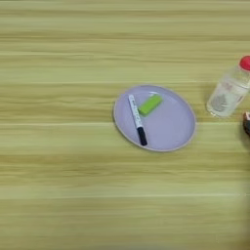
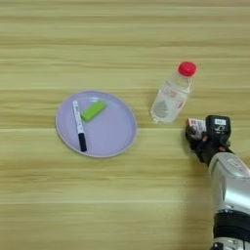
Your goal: Move the objects on the table
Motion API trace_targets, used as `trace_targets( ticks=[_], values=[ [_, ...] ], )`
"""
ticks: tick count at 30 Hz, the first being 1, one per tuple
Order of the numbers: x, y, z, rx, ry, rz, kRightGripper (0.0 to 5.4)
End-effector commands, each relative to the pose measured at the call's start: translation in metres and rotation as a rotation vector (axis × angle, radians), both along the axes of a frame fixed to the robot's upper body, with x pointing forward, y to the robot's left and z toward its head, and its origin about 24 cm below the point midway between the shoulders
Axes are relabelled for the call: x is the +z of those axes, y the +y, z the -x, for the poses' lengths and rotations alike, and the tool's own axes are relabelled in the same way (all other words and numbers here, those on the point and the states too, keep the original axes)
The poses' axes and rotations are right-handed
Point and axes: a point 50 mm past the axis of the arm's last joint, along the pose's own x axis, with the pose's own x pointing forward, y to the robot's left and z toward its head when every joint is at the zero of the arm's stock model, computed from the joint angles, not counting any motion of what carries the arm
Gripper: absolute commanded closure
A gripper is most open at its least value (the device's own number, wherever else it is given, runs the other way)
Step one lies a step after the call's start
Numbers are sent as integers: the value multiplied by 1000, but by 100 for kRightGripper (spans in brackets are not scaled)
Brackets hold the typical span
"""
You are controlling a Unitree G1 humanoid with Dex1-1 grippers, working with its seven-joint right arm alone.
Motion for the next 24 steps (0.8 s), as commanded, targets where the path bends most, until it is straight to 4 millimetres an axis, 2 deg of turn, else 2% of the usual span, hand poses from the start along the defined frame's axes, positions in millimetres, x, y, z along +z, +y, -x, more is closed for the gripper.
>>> trace_targets(
  ticks=[1,8,15,24],
  values=[
    [39,-8,-16,16,-130,97,240],
    [51,-5,-8,18,-175,129,161],
    [73,12,10,50,-240,175,78],
    [63,31,23,90,-203,106,5]
  ],
)
